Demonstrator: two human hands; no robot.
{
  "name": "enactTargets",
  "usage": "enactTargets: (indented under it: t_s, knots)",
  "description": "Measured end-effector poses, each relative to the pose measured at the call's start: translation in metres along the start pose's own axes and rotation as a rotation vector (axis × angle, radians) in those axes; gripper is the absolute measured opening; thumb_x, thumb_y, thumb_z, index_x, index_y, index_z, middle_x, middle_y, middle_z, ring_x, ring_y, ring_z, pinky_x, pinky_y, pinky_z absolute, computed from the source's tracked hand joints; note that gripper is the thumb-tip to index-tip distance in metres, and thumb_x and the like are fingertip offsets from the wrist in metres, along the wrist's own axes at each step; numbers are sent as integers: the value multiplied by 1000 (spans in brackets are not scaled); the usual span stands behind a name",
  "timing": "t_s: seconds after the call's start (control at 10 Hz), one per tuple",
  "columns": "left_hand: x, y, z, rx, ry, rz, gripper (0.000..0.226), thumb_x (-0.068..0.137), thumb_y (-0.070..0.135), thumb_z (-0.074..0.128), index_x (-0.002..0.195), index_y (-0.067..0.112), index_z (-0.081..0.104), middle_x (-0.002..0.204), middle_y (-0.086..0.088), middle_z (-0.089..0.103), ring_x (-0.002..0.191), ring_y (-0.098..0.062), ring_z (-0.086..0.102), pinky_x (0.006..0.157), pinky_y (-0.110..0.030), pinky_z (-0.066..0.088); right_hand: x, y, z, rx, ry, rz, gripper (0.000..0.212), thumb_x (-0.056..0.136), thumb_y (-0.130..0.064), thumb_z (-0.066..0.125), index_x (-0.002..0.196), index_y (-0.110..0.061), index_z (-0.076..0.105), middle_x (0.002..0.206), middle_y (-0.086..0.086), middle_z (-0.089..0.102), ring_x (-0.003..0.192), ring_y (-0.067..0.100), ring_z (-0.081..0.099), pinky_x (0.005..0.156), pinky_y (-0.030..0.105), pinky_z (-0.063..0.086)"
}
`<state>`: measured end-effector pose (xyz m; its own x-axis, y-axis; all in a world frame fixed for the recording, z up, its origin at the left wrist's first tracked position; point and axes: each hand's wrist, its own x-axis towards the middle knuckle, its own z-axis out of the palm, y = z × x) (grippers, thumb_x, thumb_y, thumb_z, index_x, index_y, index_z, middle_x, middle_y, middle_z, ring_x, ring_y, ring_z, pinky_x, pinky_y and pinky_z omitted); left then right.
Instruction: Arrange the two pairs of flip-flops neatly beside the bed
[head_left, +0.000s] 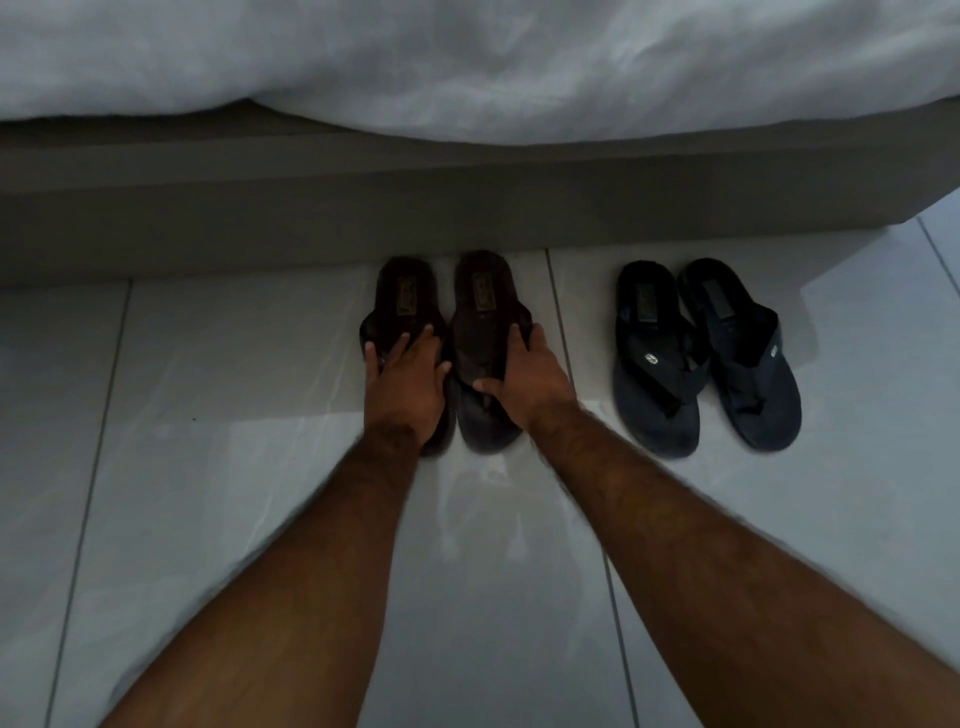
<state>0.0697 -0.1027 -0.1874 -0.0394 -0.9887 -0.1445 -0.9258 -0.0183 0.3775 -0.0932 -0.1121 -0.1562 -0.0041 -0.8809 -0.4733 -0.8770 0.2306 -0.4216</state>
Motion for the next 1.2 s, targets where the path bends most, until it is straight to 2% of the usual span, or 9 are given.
enactTargets:
  t_s: [0.3, 0.8, 0.9, 1.0, 1.1, 1.2]
  knots:
    - [7, -4, -3, 7, -128, -19, 53, 105, 35, 35, 155, 22, 24, 164, 4, 27, 153, -18, 18, 124, -52, -4, 0, -1, 2, 22, -16, 34, 97, 92, -43, 67, 162, -13, 7, 169, 17, -3, 148, 40, 29, 118, 46, 35]
    - [-46, 7, -7, 15, -193, -19, 53, 106, 32, 32, 157, 23, 19, 166, 6, 21, 153, -16, 13, 124, -51, -5, -46, 16, 23, 89, -26, 17, 95, 92, -43, 67, 162, -17, 8, 170, 13, -3, 150, 36, 27, 119, 46, 33]
    - [-44, 9, -13, 31, -239, -21, 54, 106, 34, 31, 157, 22, 18, 166, 5, 20, 154, -17, 13, 124, -52, -4, -48, 19, 18, 102, -52, 5, 99, 91, -47, 66, 162, -22, 2, 169, 14, -6, 151, 37, 26, 119, 46, 33]
    - [-44, 14, -20, 86, -217, -6, 52, 106, 37, 31, 154, 19, 26, 166, 1, 18, 154, -20, 9, 124, -53, -1, -54, 24, 10, 138, -54, 13, 105, 88, -56, 66, 161, -29, -5, 169, 16, -10, 155, 35, 13, 124, 45, 25]
    - [-44, 29, -35, 76, -42, 30, 47, 104, 37, 36, 145, 14, 43, 164, -7, 26, 153, -24, 14, 125, -51, 7, -65, 28, -14, 113, 60, -4, 102, 88, -64, 59, 161, -29, -3, 169, 15, -6, 157, 32, 3, 125, 46, 19]
    - [-47, 57, -55, 96, 65, 171, 49, 103, 37, 40, 143, 10, 45, 160, -12, 33, 151, -27, 23, 125, -49, 13, -85, 41, -52, -30, 200, -81, 96, 92, -66, 49, 162, -23, -1, 170, 14, -1, 157, 31, -1, 126, 48, 16]
